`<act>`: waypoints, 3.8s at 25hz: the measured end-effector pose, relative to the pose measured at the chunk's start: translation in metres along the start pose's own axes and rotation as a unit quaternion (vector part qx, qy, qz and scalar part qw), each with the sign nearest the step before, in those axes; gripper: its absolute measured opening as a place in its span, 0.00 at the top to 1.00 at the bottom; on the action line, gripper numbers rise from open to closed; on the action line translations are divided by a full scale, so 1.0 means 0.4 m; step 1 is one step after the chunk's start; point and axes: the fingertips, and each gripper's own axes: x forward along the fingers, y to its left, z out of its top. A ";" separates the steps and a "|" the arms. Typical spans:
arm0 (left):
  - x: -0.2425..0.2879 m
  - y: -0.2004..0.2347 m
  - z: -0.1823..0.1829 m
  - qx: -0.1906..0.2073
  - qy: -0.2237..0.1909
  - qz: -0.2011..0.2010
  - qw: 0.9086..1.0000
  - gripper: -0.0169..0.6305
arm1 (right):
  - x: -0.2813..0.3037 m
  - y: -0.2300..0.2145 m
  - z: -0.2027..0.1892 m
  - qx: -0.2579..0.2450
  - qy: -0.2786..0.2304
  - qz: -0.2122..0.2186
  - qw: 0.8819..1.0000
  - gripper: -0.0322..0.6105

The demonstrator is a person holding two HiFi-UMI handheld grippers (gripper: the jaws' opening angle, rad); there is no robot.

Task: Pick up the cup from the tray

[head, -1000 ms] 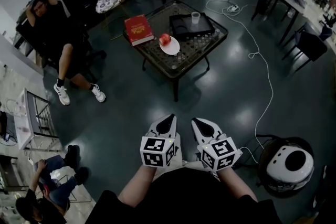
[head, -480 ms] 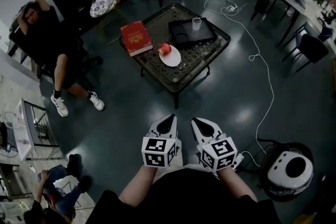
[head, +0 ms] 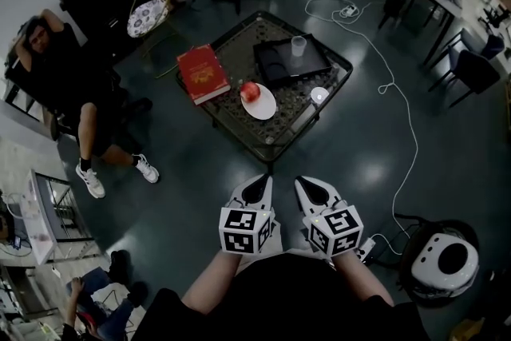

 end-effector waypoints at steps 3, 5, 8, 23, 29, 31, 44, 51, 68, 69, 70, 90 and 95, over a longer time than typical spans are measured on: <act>0.033 0.024 0.030 0.002 0.002 -0.007 1.000 0.96 | 0.044 -0.016 0.028 -0.002 0.000 -0.002 1.000 0.93; 0.056 0.043 0.047 0.002 0.003 -0.009 1.000 0.96 | 0.073 -0.026 0.046 -0.003 0.001 -0.003 1.000 0.93; 0.091 0.074 0.072 0.003 0.004 -0.012 1.000 0.96 | 0.116 -0.043 0.069 -0.003 0.001 -0.005 1.000 0.93; 0.203 0.198 0.148 0.014 0.011 -0.024 1.000 0.96 | 0.277 -0.086 0.139 0.002 0.001 -0.014 1.000 0.93; 0.223 0.219 0.164 0.015 0.016 -0.026 0.999 0.96 | 0.298 -0.093 0.149 0.007 0.004 -0.018 1.000 0.93; 0.231 0.220 0.166 0.015 0.018 -0.027 0.999 0.96 | 0.300 -0.099 0.152 0.009 0.004 -0.020 1.000 0.93; 0.332 0.216 0.208 0.025 0.025 -0.036 0.999 0.96 | 0.348 -0.203 0.199 0.018 0.002 -0.033 0.999 0.94; 0.436 0.227 0.257 0.020 0.027 -0.029 0.999 0.96 | 0.399 -0.316 0.256 0.019 0.001 -0.035 0.999 0.93; 0.692 0.227 0.373 0.008 0.036 -0.004 0.999 0.96 | 0.519 -0.556 0.380 0.014 0.020 -0.014 1.000 0.93; 0.707 0.226 0.378 0.007 0.037 -0.003 0.999 0.96 | 0.526 -0.570 0.384 0.015 0.021 -0.014 1.000 0.93; 0.722 0.226 0.382 0.007 0.038 -0.002 0.999 0.96 | 0.533 -0.583 0.389 0.016 0.021 -0.013 1.000 0.93; 1.005 0.268 0.417 -0.007 0.053 0.016 0.998 0.96 | 0.653 -0.803 0.404 0.036 0.046 -0.012 0.998 0.93; 1.077 0.282 0.409 -0.003 0.058 0.018 0.998 0.96 | 0.678 -0.838 0.389 0.043 0.057 -0.009 0.997 0.93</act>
